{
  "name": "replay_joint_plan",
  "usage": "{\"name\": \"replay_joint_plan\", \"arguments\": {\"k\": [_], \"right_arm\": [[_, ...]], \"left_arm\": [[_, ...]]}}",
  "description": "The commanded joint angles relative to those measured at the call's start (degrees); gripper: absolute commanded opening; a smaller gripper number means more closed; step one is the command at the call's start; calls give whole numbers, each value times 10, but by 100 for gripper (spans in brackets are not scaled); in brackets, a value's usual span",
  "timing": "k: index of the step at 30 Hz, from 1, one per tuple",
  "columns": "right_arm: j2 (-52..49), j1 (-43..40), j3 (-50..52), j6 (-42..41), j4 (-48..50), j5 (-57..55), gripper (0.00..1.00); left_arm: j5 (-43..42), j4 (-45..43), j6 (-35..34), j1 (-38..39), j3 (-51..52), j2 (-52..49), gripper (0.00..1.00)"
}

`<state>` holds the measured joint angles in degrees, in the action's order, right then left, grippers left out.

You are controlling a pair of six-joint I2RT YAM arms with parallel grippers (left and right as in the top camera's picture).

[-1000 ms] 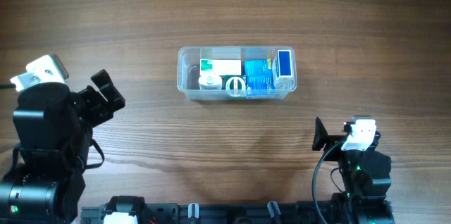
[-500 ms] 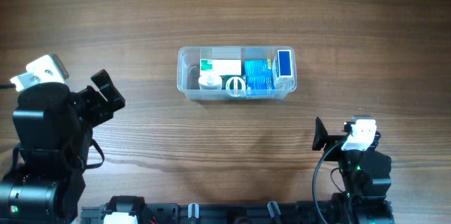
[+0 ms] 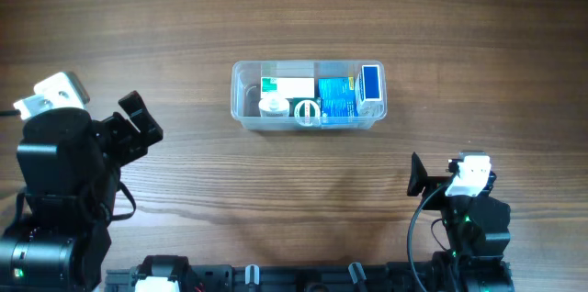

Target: Pack container

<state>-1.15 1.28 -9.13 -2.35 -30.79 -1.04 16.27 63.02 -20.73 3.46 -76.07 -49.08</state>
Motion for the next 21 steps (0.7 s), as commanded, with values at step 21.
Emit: {"name": "replay_joint_plan", "arguments": {"k": [21], "right_arm": [[9, -3, 3, -8, 3, 11, 100]], "left_arm": [[18, -52, -7, -68, 51, 93, 100]]}}
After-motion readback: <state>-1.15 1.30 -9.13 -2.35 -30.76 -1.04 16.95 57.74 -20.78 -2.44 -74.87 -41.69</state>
